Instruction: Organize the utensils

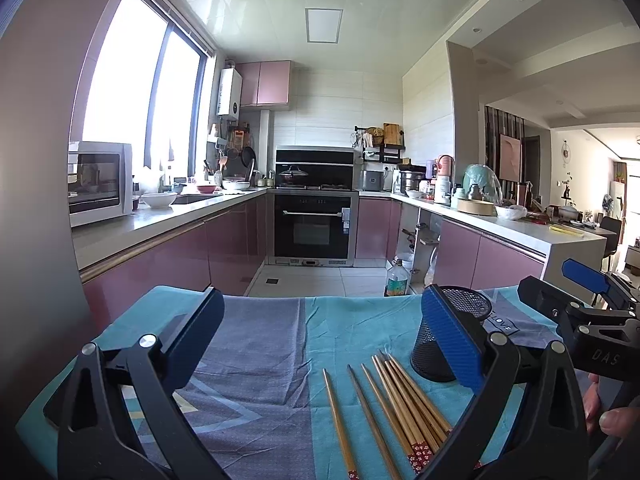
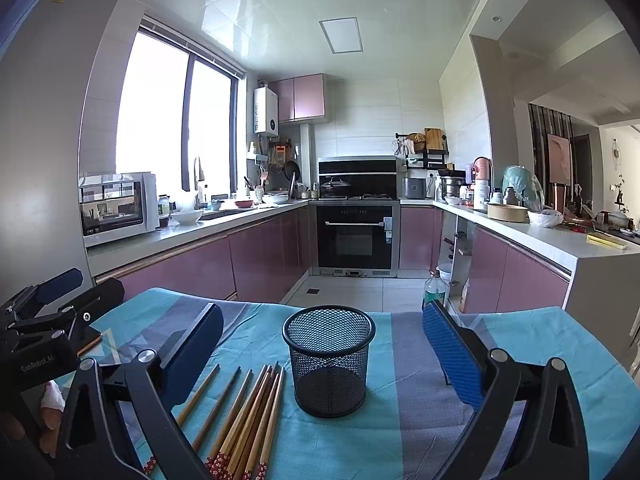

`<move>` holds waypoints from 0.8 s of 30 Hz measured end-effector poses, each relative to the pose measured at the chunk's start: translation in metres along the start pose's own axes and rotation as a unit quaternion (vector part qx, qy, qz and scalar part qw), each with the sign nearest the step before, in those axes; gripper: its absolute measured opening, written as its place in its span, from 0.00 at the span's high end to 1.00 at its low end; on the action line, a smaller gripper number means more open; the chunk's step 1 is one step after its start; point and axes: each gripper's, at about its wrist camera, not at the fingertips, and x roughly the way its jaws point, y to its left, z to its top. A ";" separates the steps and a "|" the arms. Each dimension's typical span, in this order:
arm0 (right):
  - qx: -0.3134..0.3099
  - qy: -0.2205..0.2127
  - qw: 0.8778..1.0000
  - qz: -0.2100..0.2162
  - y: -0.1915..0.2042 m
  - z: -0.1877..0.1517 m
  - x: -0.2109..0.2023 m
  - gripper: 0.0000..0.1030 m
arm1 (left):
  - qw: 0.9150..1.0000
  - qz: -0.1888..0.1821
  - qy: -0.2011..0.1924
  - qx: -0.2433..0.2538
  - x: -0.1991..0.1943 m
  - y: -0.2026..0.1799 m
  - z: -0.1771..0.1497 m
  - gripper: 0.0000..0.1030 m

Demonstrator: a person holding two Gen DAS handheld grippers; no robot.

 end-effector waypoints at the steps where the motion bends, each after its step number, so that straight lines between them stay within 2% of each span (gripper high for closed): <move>1: 0.000 0.001 1.000 0.000 0.000 0.000 0.000 0.06 | 1.000 0.000 0.000 -0.001 0.000 0.000 0.000 0.06; 24: 0.003 0.005 1.000 0.000 -0.002 0.002 0.000 0.06 | 1.000 -0.002 0.008 -0.005 0.003 -0.002 0.000 0.06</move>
